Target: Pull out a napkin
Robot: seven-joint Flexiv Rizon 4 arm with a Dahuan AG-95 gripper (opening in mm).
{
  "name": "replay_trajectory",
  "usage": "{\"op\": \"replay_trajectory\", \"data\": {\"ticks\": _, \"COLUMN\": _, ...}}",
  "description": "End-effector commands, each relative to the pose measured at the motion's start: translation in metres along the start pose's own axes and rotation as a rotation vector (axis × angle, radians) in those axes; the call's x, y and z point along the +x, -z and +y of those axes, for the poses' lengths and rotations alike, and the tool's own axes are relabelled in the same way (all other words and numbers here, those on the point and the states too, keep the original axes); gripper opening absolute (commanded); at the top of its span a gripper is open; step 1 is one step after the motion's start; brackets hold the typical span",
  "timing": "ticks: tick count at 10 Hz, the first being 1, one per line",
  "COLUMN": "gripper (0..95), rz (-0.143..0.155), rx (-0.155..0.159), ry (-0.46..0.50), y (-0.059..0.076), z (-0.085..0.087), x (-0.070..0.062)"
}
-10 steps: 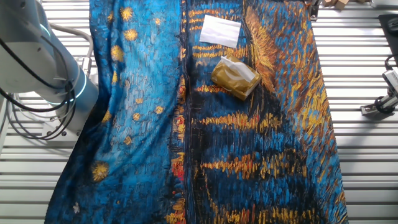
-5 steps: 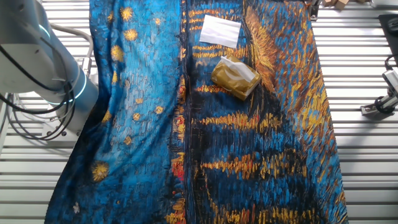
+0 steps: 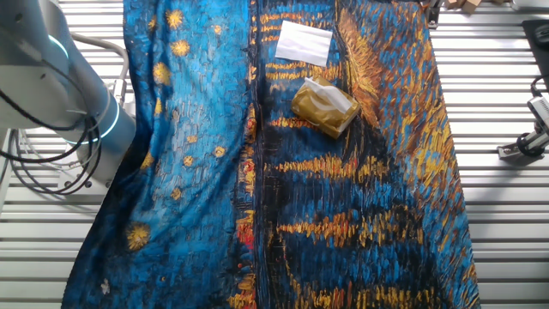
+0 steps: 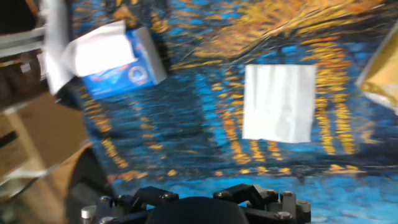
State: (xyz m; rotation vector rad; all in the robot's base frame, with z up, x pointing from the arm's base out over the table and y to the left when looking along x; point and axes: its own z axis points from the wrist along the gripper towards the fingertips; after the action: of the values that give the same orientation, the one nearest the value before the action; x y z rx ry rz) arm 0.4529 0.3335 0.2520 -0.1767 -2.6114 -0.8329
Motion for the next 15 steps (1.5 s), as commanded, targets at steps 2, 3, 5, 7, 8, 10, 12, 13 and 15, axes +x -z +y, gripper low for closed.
{"op": "replay_trajectory", "data": {"ticks": 2, "gripper": 95.0, "rz": -0.048, "rx": 0.324, "ry": 0.007, "y": -0.001, "z": 0.001, "x": 0.001}}
{"op": "replay_trajectory", "data": {"ticks": 3, "gripper": 95.0, "rz": -0.063, "rx": 0.438, "ry": 0.005, "y": -0.001, "z": 0.001, "x": 0.001}}
{"op": "replay_trajectory", "data": {"ticks": 5, "gripper": 76.0, "rz": -0.087, "rx": 0.575, "ry": -0.022, "y": 0.000, "z": 0.001, "x": 0.001}}
{"op": "replay_trajectory", "data": {"ticks": 7, "gripper": 57.0, "rz": -0.095, "rx": 0.706, "ry": -0.021, "y": 0.001, "z": -0.001, "x": 0.002}}
{"op": "replay_trajectory", "data": {"ticks": 8, "gripper": 38.0, "rz": -0.096, "rx": 0.706, "ry": -0.010, "y": 0.004, "z": -0.005, "x": 0.005}}
{"op": "replay_trajectory", "data": {"ticks": 10, "gripper": 0.0, "rz": -0.093, "rx": 0.736, "ry": -0.001, "y": 0.008, "z": -0.010, "x": 0.008}}
{"op": "replay_trajectory", "data": {"ticks": 12, "gripper": 0.0, "rz": -0.088, "rx": 0.788, "ry": 0.023, "y": 0.011, "z": -0.013, "x": 0.011}}
{"op": "replay_trajectory", "data": {"ticks": 13, "gripper": 0.0, "rz": -0.090, "rx": 0.787, "ry": 0.025, "y": 0.011, "z": -0.013, "x": 0.011}}
{"op": "replay_trajectory", "data": {"ticks": 15, "gripper": 0.0, "rz": -0.087, "rx": 0.786, "ry": 0.034, "y": 0.011, "z": -0.013, "x": 0.011}}
